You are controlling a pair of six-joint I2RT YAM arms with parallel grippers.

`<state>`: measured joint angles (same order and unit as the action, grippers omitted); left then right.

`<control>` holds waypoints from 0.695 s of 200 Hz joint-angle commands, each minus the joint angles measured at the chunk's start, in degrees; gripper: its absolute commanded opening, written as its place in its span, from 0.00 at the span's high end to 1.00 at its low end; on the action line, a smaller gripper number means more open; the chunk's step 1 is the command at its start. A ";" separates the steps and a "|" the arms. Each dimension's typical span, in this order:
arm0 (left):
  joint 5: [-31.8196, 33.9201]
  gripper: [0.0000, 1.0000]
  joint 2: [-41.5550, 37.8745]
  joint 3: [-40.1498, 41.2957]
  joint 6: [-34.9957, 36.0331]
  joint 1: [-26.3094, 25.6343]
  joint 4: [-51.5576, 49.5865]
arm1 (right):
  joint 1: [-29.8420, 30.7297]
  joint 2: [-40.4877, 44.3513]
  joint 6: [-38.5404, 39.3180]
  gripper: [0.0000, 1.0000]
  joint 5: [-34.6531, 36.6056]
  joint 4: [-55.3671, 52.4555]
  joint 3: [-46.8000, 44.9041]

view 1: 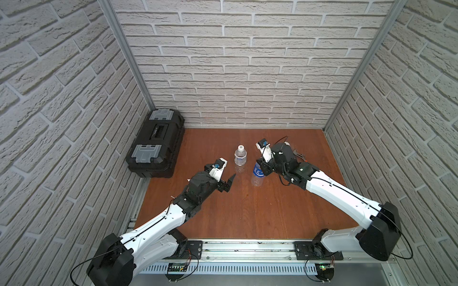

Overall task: Screw on the bottle caps
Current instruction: Place the plastic bottle at the center of the board.

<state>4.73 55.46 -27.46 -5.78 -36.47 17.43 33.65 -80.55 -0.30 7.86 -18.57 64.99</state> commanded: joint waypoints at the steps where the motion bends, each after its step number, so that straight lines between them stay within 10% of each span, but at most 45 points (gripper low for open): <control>1: 5.63 0.02 0.02 1.13 -4.31 2.39 -0.31 | -1.76 -2.44 -0.33 0.86 -0.75 4.77 1.69; 139: 6.87 0.02 0.92 1.40 -5.64 3.96 -0.91 | -2.23 0.70 -0.92 0.39 1.30 2.46 -0.08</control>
<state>10.90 56.49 -26.06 -10.76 -32.86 15.49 31.55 -83.57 -0.73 7.92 -18.70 66.74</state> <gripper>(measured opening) 0.983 0.582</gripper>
